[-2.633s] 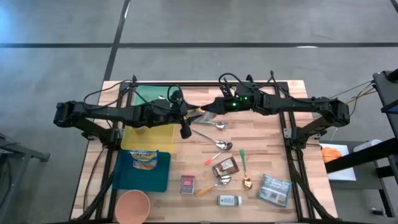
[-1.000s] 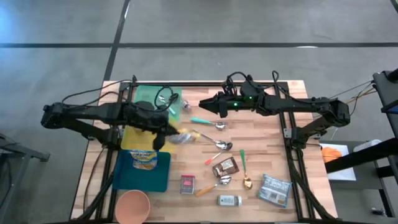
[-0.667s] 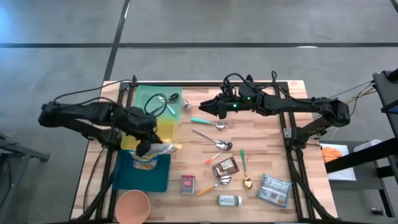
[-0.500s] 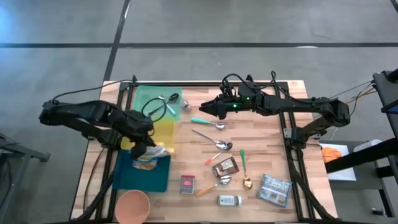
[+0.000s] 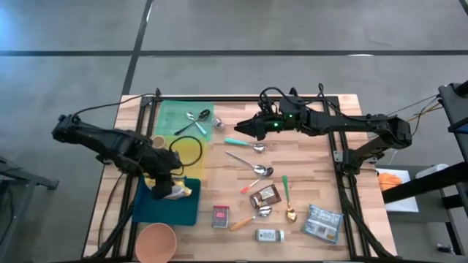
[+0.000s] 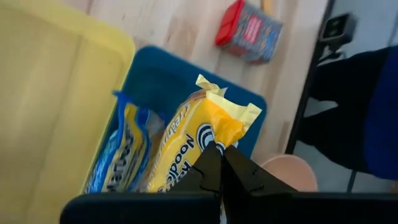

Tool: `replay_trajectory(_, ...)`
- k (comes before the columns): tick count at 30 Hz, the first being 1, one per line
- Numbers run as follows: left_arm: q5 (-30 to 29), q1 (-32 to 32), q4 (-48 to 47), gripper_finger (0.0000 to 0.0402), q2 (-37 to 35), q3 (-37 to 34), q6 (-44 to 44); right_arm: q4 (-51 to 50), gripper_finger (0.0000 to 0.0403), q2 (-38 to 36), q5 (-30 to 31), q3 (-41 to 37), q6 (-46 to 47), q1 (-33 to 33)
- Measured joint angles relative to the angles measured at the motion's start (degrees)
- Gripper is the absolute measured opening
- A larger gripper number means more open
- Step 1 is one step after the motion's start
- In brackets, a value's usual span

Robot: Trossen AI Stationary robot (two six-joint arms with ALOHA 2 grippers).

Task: Pick & Place Food Item
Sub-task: Put the left yellow noodle pack into the blue bin

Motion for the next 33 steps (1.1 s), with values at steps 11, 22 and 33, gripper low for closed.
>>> replay_trajectory(11,1.63,-0.69,1.93,0.0,3.05,-7.58,-1.3,-0.33,0.0311,0.02,0.54,0.0,-0.02,0.0)
replay_trajectory(22,3.07,-0.9,10.56,0.0,3.79,-15.91,-0.85,-1.2,0.0311,0.02,0.9,0.0,-0.01,0.0)
replay_trajectory(33,2.65,-0.84,12.34,0.0,3.75,-19.93,-1.32,-2.4,0.0311,0.02,1.33,0.0,-0.02,0.0)
